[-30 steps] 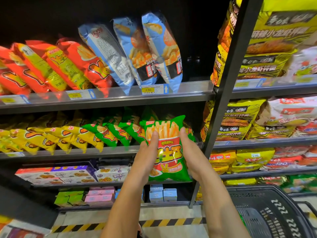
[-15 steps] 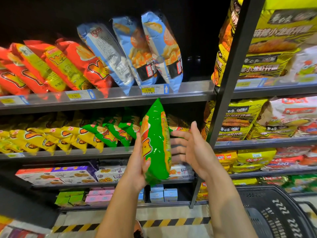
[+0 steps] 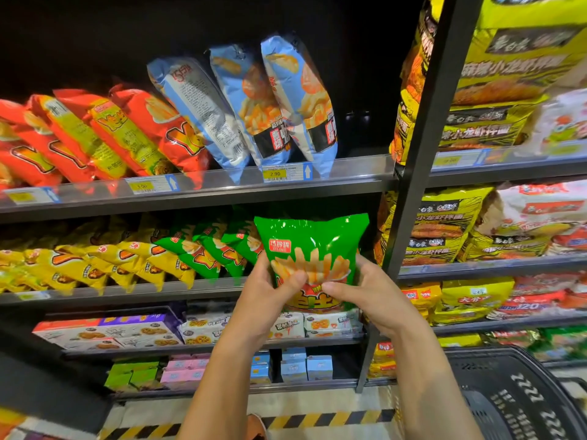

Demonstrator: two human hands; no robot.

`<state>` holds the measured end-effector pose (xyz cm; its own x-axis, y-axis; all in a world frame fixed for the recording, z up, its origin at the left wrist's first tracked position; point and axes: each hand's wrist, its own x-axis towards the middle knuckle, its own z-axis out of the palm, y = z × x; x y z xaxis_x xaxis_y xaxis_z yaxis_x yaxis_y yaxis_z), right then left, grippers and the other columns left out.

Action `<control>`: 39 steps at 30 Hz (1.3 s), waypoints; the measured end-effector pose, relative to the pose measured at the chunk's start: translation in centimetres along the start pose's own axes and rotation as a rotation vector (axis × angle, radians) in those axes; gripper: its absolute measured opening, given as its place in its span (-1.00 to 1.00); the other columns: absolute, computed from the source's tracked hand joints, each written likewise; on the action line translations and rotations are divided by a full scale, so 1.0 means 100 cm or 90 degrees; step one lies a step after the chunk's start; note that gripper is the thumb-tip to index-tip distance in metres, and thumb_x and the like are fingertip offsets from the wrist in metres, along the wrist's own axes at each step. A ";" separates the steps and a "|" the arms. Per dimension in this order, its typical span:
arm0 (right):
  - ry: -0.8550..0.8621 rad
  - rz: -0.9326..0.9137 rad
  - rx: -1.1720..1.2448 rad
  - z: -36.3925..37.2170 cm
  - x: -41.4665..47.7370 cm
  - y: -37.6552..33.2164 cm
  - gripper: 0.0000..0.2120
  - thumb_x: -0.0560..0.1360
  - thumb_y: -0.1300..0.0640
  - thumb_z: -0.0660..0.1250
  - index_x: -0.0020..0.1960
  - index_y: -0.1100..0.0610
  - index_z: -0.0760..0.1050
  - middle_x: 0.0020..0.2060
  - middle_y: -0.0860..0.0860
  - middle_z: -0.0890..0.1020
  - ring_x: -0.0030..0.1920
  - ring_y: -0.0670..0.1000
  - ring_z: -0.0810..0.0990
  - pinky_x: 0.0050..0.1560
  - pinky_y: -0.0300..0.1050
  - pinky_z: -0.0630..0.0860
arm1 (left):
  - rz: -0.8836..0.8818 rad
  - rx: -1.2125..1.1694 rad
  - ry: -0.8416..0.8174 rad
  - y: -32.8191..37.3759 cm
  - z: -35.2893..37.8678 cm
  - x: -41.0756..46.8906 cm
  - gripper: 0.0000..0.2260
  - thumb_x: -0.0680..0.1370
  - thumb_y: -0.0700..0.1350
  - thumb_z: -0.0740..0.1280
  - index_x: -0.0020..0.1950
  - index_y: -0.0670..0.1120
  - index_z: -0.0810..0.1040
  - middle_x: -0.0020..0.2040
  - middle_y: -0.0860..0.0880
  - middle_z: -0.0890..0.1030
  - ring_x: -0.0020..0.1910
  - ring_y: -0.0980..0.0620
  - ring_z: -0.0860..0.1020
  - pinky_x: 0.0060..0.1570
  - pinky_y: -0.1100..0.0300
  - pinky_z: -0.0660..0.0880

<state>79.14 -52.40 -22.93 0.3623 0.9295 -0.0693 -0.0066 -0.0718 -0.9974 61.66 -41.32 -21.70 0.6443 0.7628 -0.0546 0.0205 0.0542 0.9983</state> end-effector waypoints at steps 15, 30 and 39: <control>0.003 0.013 0.105 -0.016 0.001 0.014 -0.50 0.38 0.15 0.57 0.29 0.08 0.59 0.16 0.05 0.74 0.22 0.08 0.71 0.17 -0.04 0.63 | -0.021 0.004 -0.114 0.001 -0.009 0.001 -0.36 0.38 -0.11 0.61 0.43 0.04 0.50 0.30 0.03 0.68 0.30 0.03 0.64 0.17 0.12 0.62; -0.002 0.191 0.041 0.007 0.003 -0.024 -0.65 0.61 -0.32 0.24 0.03 -0.09 0.64 -0.25 -0.27 0.72 -0.26 -0.29 0.66 -0.04 -0.32 0.47 | -0.277 -0.043 -0.038 0.004 -0.003 0.016 -0.35 0.26 0.59 0.47 0.19 0.23 0.73 0.30 -0.01 0.70 0.44 -0.17 0.54 0.51 -0.37 0.28; 0.054 0.157 0.240 0.019 0.012 -0.009 -0.63 0.60 -0.02 0.43 0.36 0.06 0.53 0.08 0.09 0.77 0.10 0.12 0.76 0.13 0.10 0.68 | -0.145 0.014 0.133 0.012 0.002 0.010 -0.44 0.43 0.20 0.54 0.34 0.07 0.48 0.26 -0.05 0.65 0.16 -0.04 0.68 0.06 0.02 0.63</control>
<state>77.80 -50.53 -22.19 0.3824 0.8670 -0.3197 -0.4350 -0.1364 -0.8901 62.49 -40.64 -20.52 0.4500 0.8487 -0.2777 0.1647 0.2268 0.9599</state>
